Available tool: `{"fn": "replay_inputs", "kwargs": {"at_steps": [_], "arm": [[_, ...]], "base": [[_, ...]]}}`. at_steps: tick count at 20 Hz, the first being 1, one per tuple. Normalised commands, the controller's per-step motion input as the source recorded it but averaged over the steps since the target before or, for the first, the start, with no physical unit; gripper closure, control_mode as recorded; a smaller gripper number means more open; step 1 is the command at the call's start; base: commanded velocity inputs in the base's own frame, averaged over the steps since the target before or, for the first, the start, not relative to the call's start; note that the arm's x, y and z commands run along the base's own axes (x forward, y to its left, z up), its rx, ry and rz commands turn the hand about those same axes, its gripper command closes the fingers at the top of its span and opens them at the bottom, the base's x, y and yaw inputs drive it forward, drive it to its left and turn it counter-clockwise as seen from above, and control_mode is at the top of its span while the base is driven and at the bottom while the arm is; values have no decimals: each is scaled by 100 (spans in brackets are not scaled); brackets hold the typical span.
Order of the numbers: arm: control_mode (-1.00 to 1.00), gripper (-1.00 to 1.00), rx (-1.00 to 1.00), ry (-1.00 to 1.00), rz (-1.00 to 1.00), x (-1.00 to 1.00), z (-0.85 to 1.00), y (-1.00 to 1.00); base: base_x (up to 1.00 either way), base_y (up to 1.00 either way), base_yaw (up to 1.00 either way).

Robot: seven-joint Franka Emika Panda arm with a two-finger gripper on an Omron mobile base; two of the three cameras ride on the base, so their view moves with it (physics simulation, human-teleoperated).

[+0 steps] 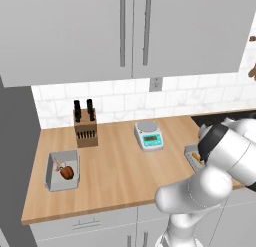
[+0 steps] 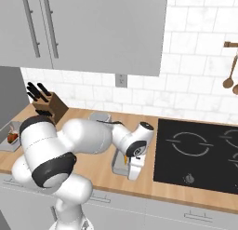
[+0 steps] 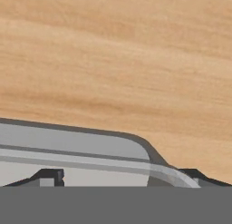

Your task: Take the meat container that has the shrimp and place it on the second highest rack of the freezer. Then take the vegetable container that has the bell pepper and garlic and place it on the highest rack of the freezer.

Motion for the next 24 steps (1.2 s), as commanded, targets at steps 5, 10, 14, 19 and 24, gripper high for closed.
{"fn": "replay_inputs", "kwargs": {"at_steps": [5,10,14,19,24], "arm": [[-100,-100,0,0,-3,4,-9,-6],[-100,100,0,0,-1,0,-11,0],[-100,100,0,0,-4,0,-20,0],[-100,100,0,-2,-8,-9,-23,0],[-100,100,0,-4,-13,-23,-11,0]], "base": [[0,0,0],[0,0,0],[0,0,0],[0,0,0],[0,0,0]]}}
